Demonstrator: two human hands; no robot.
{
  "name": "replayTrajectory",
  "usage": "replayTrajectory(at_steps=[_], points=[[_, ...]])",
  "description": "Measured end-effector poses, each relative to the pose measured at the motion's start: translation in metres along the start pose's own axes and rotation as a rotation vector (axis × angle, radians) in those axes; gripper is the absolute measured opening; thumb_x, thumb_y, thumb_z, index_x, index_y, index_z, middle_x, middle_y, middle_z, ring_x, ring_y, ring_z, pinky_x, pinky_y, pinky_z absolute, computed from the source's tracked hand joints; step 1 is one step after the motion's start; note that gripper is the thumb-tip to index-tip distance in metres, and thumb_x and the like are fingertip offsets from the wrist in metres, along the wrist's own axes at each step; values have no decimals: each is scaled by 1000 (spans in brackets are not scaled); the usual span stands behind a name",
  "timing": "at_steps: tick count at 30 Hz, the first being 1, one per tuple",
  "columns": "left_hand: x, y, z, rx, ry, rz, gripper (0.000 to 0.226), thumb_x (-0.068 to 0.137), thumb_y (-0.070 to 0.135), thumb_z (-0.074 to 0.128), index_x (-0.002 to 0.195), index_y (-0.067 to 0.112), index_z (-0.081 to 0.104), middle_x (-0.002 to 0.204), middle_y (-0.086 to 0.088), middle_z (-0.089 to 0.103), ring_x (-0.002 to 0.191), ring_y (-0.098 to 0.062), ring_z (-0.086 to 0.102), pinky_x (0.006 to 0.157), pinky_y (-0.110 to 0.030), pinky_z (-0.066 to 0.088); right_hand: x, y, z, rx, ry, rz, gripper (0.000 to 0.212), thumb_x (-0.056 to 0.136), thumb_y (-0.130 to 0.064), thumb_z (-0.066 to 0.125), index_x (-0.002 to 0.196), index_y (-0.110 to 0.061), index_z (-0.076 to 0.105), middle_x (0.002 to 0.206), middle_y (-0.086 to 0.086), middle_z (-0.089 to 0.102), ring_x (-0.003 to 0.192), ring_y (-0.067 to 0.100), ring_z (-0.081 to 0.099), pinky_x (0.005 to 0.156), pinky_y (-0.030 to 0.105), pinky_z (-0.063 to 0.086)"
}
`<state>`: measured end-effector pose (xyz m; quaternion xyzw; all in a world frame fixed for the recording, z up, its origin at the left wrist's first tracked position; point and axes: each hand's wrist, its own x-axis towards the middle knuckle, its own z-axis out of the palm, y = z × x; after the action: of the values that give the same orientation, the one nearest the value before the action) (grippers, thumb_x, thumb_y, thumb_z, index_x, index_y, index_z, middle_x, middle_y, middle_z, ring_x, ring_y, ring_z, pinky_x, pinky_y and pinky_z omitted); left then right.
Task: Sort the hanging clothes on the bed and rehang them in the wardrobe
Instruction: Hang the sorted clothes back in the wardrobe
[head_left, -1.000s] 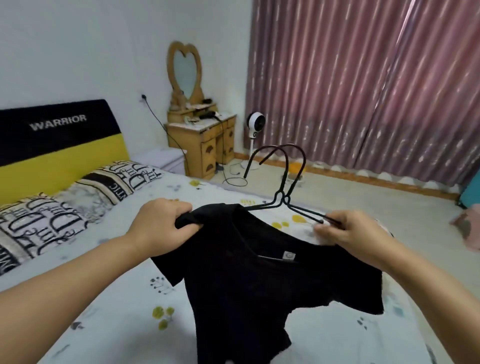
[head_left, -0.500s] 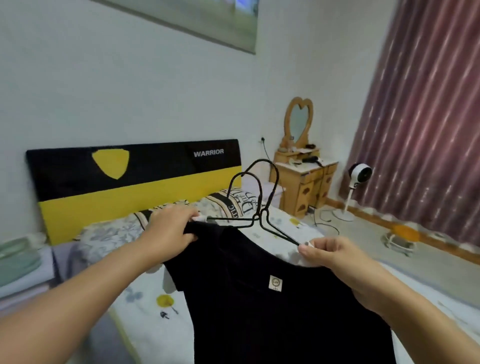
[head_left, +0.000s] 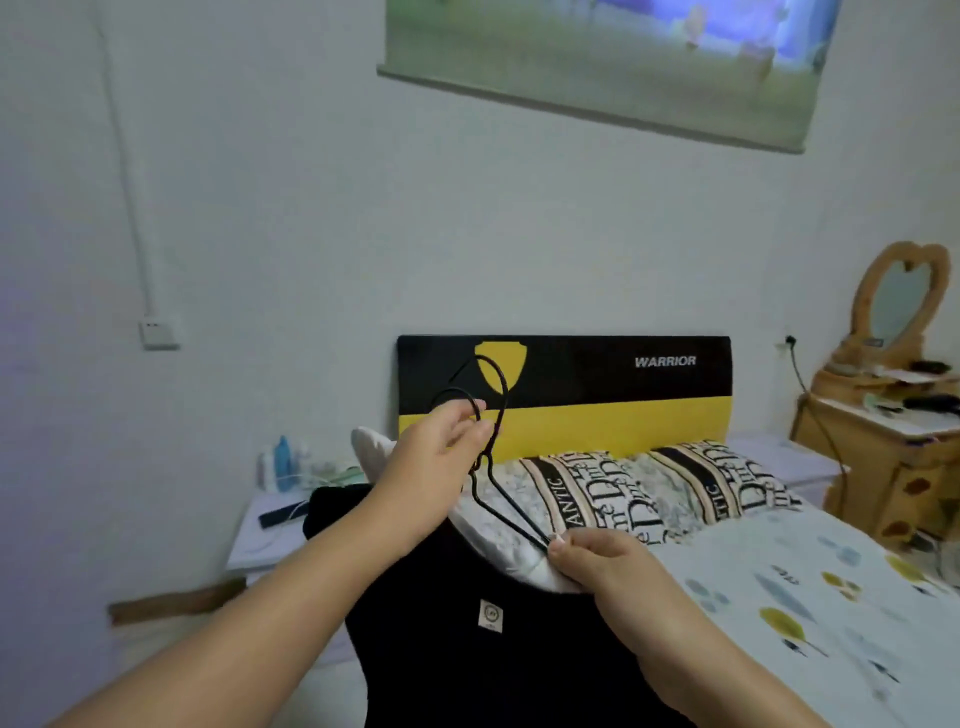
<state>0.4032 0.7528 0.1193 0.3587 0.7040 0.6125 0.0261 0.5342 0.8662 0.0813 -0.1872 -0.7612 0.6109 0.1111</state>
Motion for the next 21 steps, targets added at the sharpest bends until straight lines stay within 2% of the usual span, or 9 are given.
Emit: replayTrajectory(at_steps=[1,2,4,6,10,14,17,19,21], points=[[1,-4,-16,-68,46,-6,16,96,15,47,108,16,57,102,3,68,100,-18,64,87,-20,45,7,-4,18,-6,-45,-13,28,94,-16,51,66,-16,47,53,-1,35,43,9,33,47,26,23],[1,-8,-32,-128,96,-13,11,95,11,48,99,17,57,94,3,70,92,-16,66,78,-21,50,13,-8,34,-4,-98,-16,29,94,-17,50,66,-15,47,53,-1,35,44,9,34,48,27,23],[-2,-15,-61,-225,185,-22,12,92,5,51,89,15,57,83,2,69,73,-7,67,67,-14,52,25,-16,64,26,-207,-4,31,94,-16,50,63,-13,50,52,-1,40,43,9,37,47,24,25],[-6,-19,-87,-268,255,-32,12,90,2,53,85,13,56,77,0,68,60,-5,65,61,-15,53,38,-20,89,60,-304,20,32,94,-15,50,62,-13,52,53,0,45,45,9,41,48,21,28],[-12,-26,-132,-250,386,-37,13,86,0,58,81,12,56,69,1,67,56,-6,63,60,-20,52,65,-27,138,218,-498,107,10,93,-15,52,87,-9,57,77,12,47,64,19,43,58,28,28],[-6,-40,-172,-171,520,-52,17,88,-4,53,82,11,55,69,-1,66,52,-4,62,57,-16,51,98,-31,178,257,-679,128,25,92,-18,52,88,-2,72,98,20,66,91,29,60,84,33,44],[2,-53,-201,-139,642,-71,19,91,-5,49,82,11,54,70,-1,66,52,-4,63,58,-15,52,120,-40,204,228,-804,62,20,76,-30,67,75,-10,73,87,13,68,82,21,61,80,28,45],[10,-61,-220,-120,721,-82,19,92,-3,47,82,12,54,73,-2,67,54,-4,64,61,-16,54,138,-43,217,193,-925,19,18,69,-29,78,68,-14,70,74,5,66,71,13,60,71,21,45],[19,-69,-240,-94,793,-88,19,92,-3,46,83,12,54,75,-2,67,55,-4,64,63,-16,54,158,-45,228,88,-1024,-44,17,66,-27,76,73,-14,68,71,0,64,69,9,57,69,18,42]])
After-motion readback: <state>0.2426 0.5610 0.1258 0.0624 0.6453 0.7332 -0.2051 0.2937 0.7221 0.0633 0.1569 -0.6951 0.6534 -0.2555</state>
